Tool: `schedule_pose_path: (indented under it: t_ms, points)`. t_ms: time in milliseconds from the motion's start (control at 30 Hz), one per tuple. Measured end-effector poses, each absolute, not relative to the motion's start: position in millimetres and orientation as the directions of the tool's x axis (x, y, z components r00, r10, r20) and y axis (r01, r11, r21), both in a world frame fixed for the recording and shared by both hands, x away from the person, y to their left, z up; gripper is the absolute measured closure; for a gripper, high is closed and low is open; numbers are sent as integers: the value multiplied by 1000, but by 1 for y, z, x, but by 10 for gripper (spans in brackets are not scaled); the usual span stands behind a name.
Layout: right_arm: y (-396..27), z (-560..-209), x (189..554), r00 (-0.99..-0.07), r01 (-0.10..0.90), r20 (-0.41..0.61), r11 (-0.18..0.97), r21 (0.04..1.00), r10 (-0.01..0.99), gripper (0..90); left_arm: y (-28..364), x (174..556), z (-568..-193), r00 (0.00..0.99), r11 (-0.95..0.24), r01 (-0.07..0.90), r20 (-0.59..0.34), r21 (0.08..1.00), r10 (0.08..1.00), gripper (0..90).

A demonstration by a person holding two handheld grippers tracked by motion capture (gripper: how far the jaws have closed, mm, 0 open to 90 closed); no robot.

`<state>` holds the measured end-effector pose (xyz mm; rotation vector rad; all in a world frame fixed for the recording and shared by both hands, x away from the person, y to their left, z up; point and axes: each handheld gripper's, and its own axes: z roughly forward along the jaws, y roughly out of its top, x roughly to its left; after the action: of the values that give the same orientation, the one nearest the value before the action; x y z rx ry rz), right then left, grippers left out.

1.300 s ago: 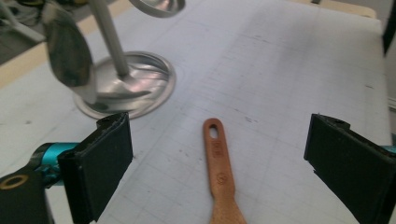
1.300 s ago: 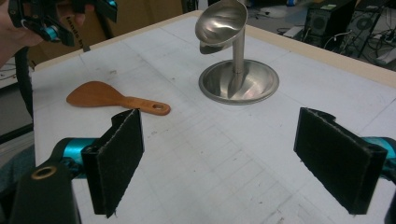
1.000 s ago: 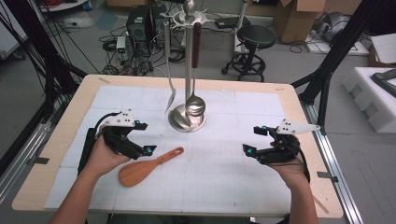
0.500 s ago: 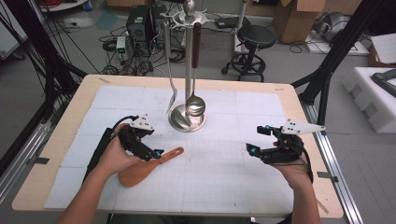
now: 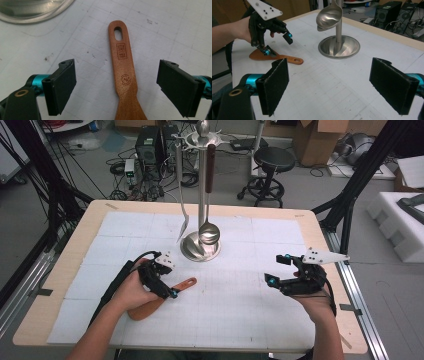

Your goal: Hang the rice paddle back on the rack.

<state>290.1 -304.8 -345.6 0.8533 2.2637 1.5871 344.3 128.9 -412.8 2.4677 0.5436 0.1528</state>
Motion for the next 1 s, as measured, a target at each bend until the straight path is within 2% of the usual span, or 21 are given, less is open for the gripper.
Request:
schedule_pose_path:
  t_ms: [67, 167, 200, 267, 300, 433, 633, 1000]
  points:
    - [-305, -346, 290, -798, 319, 124, 238, 917, 589, 152, 128, 345, -416, 913, -750, 351, -28, 560, 406, 235]
    - [-305, -346, 290, -798, 323, 128, 238, 916, 589, 152, 125, 346, -423, 918, -773, 358, -48, 524, 393, 272]
    - [-306, -346, 290, -797, 323, 128, 239, 916, 590, 152, 124, 346, -424, 920, -776, 359, -56, 518, 389, 330]
    - [-306, -346, 290, -796, 325, 131, 235, 916, 591, 152, 123, 345, -426, 921, -784, 353, -44, 511, 386, 383]
    - [-307, -346, 290, -793, 325, 128, 235, 916, 595, 152, 123, 345, -425, 921, -789, 344, -19, 509, 389, 452]
    - [-307, -347, 291, -792, 327, 125, 243, 913, 597, 152, 122, 344, -425, 925, -797, 334, -13, 503, 380, 477]
    - [-304, -348, 291, -792, 332, 125, 250, 910, 597, 152, 121, 342, -423, 935, -806, 321, -32, 498, 353, 619]
    - [-303, -348, 291, -794, 337, 129, 253, 907, 595, 152, 110, 346, -419, 928, -839, 352, -35, 414, 372, 615]
